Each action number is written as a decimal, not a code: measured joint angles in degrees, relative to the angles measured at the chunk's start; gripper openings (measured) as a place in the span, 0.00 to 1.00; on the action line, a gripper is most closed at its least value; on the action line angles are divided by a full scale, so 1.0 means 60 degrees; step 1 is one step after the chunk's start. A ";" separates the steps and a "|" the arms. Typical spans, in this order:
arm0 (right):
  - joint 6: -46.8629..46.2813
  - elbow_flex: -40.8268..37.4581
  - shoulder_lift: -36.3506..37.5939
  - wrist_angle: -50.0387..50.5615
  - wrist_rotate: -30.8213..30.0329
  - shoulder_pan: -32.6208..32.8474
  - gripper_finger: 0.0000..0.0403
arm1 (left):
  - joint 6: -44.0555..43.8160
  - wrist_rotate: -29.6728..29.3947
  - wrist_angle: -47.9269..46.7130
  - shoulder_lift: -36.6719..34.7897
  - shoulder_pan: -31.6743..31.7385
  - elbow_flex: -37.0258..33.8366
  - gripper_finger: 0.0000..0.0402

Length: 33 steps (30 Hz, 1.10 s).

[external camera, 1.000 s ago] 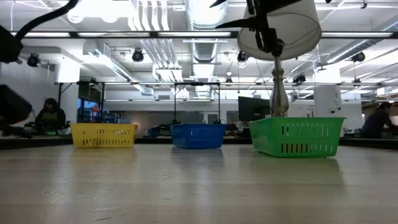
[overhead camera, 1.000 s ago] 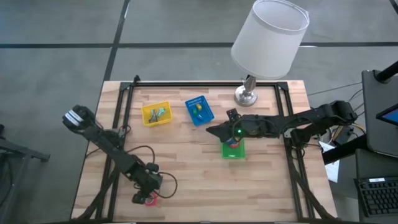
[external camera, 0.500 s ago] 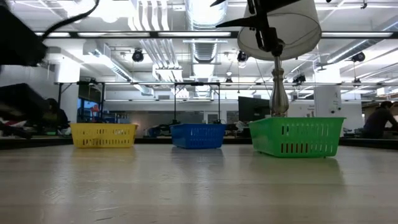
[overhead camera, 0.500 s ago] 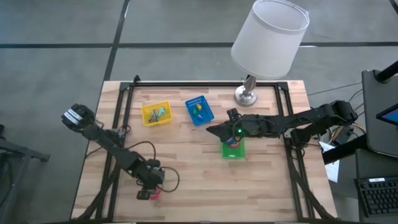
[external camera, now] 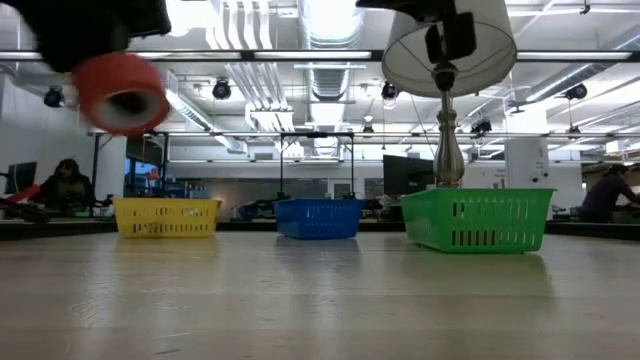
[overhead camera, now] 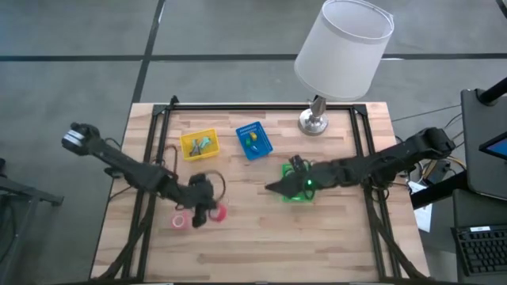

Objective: Pick and place Stapler, Stapler remover, tape
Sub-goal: Put the orange tape into the green bin

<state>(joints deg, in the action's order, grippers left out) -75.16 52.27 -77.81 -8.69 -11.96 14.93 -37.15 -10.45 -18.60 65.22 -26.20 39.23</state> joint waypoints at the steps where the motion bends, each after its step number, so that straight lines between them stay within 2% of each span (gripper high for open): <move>1: -0.0186 0.0004 -0.0082 -0.0008 -0.0063 0.0160 0.41 | -0.0003 -0.0210 0.0006 -0.0243 0.0211 0.0003 0.11; 6: -0.1390 -0.0003 -0.0970 -0.0259 -0.0360 0.0599 0.41 | -0.0264 -0.0573 -0.0010 -0.1022 0.1194 0.0132 0.12; 9: -0.1708 0.0067 -0.1877 -0.1743 -0.0614 0.0647 0.42 | -0.0074 -0.0563 -0.0113 -0.1087 0.1506 0.0382 0.11; 12: -0.1730 0.0689 -0.2959 -0.3036 -0.0669 0.0612 0.46 | 0.0228 -0.0545 -0.0545 -0.0861 0.1599 0.0789 0.11; 17: -0.2130 0.2026 -0.4549 -0.2746 -0.0337 0.0332 0.58 | 0.0191 -0.0526 -0.1738 -0.0497 0.1690 0.1528 0.11; 21: -0.2507 0.2926 -0.5562 -0.2557 -0.0202 0.0160 0.63 | 0.0259 -0.0524 -0.2417 -0.0235 0.1697 0.1995 0.11; 28: -0.1967 0.4368 -0.6512 -0.2475 -0.0204 -0.0021 0.65 | 0.0206 -0.0522 -0.3180 -0.0054 0.1680 0.2281 0.11; 33: -0.1735 0.4622 -0.6526 -0.1729 -0.0190 -0.0184 0.61 | 0.0063 -0.0516 -0.3320 -0.0121 0.1615 0.2294 0.11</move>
<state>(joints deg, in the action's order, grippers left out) -85.57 80.00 -116.96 -19.06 -13.10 13.82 -36.77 -13.54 -38.52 64.49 -16.51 52.99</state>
